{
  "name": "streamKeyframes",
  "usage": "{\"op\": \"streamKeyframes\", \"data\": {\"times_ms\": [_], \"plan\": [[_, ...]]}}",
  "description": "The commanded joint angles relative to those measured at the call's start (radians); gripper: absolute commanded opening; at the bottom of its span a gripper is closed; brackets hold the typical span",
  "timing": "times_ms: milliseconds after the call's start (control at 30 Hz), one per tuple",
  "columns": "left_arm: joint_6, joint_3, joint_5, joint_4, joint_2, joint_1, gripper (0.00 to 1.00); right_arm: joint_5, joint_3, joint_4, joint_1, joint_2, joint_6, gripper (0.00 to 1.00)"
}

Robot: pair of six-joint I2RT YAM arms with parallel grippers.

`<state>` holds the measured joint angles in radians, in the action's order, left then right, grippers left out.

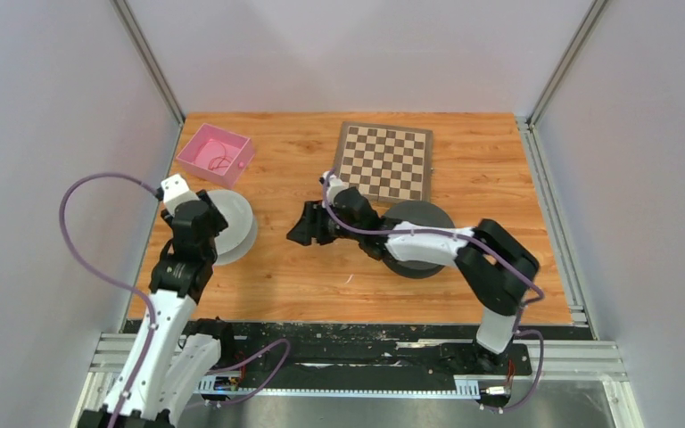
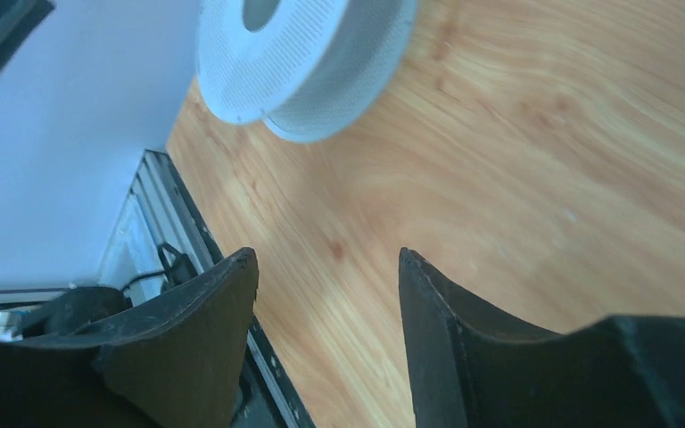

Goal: Wrap the cables
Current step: Move the cable reel to the center of the board.

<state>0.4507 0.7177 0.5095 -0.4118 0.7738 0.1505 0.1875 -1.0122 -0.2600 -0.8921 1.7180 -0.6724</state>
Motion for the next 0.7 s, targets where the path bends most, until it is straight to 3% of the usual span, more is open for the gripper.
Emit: {"op": "streamKeyframes", "data": {"times_ms": [0, 167, 333, 533, 600, 667], "plan": [[0.02, -0.105, 0.083, 0.123, -0.202, -0.015, 0.61, 0.112, -0.183, -0.23, -0.01, 0.19, -0.083, 0.58], [-0.028, -0.134, 0.062, 0.17, -0.321, -0.016, 0.63, 0.145, -0.364, -0.252, -0.01, 0.388, -0.113, 0.6], [-0.052, -0.099, 0.04, 0.138, -0.292, -0.017, 0.63, 0.238, -0.572, -0.266, -0.011, 0.598, -0.209, 0.61], [-0.081, -0.035, 0.007, 0.101, -0.229, -0.016, 0.64, 0.25, -0.702, -0.297, -0.014, 0.739, -0.27, 0.61], [-0.119, -0.016, -0.037, 0.097, -0.2, -0.016, 0.64, 0.27, -0.763, -0.295, -0.013, 0.787, -0.261, 0.59], [-0.14, 0.018, -0.058, 0.073, -0.153, -0.017, 0.64, 0.3, -0.81, -0.318, -0.01, 0.822, -0.261, 0.49]]}}
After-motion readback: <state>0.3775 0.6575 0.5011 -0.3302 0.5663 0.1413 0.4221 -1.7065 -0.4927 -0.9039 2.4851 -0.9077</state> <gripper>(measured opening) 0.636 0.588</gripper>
